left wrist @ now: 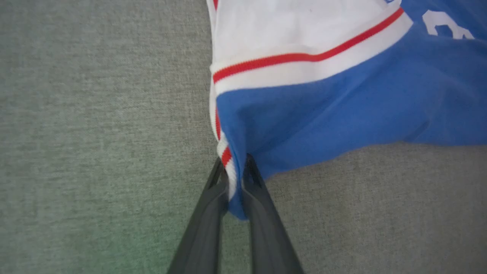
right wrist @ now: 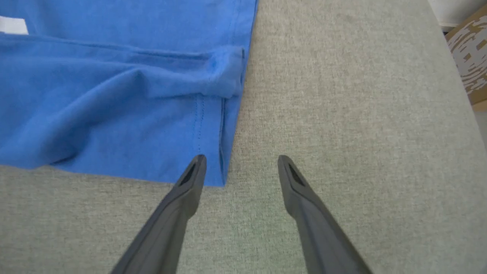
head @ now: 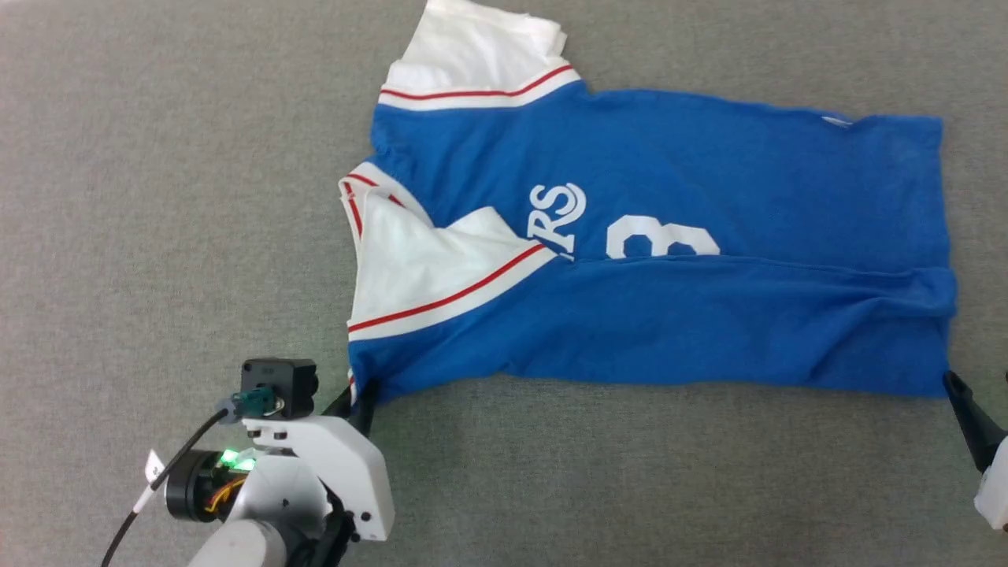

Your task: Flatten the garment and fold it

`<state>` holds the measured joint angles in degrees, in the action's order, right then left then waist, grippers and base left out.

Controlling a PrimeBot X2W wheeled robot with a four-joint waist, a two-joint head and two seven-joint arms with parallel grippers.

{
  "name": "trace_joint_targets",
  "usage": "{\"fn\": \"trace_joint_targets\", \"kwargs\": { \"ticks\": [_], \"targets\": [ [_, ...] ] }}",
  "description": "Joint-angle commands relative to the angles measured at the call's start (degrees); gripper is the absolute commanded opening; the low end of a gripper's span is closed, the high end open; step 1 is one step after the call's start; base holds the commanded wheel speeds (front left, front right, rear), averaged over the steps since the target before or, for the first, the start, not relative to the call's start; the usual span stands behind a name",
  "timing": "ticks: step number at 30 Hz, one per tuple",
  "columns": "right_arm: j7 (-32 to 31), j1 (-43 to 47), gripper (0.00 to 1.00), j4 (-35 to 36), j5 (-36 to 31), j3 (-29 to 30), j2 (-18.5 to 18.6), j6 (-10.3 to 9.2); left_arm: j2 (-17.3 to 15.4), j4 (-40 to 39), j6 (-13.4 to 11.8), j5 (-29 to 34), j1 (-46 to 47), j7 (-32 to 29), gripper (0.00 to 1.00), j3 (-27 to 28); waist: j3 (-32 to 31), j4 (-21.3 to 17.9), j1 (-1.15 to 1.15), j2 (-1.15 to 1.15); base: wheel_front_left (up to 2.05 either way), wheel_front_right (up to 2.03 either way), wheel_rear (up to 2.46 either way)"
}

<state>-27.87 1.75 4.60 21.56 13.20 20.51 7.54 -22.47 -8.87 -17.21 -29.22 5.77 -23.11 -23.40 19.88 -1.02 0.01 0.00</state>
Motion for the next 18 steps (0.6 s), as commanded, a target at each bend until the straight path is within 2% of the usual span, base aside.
{"fn": "trace_joint_targets", "kwargs": {
  "ticks": [1,9,10,11,18],
  "targets": [
    [-0.4,-0.9,1.0,-1.0,0.0,0.1,0.0,-0.05,0.4,-0.3,-0.3,0.3,0.3,0.3,0.0,-0.4,1.2,1.0,-0.01,0.0,0.0,0.0,0.0],
    [-2.2,-3.6,1.0,-6.7,1.5,-3.4,0.1,-0.05,1.1,-0.6,-0.5,0.8,2.0,0.4,0.0,-1.0,3.5,1.8,-0.01,0.0,0.0,0.0,0.0],
    [-2.8,-3.9,0.75,-7.4,2.1,-4.0,0.2,-0.05,1.1,-0.6,-0.6,0.9,2.2,0.4,0.0,-1.0,3.6,1.8,-0.01,0.0,0.0,0.0,0.0],
    [-3.0,-4.3,0.0,-7.9,2.8,-4.0,0.0,-0.05,1.1,-0.7,-0.6,0.9,2.3,0.4,0.0,-1.1,3.6,1.8,-0.01,0.0,0.0,0.0,0.0],
    [-4.6,-5.3,0.0,-6.8,4.8,-3.5,0.5,-0.05,1.5,-1.6,-0.8,-0.3,1.7,1.6,0.0,-0.1,1.9,1.5,-0.01,0.0,0.0,0.0,0.0]
  ]
}}
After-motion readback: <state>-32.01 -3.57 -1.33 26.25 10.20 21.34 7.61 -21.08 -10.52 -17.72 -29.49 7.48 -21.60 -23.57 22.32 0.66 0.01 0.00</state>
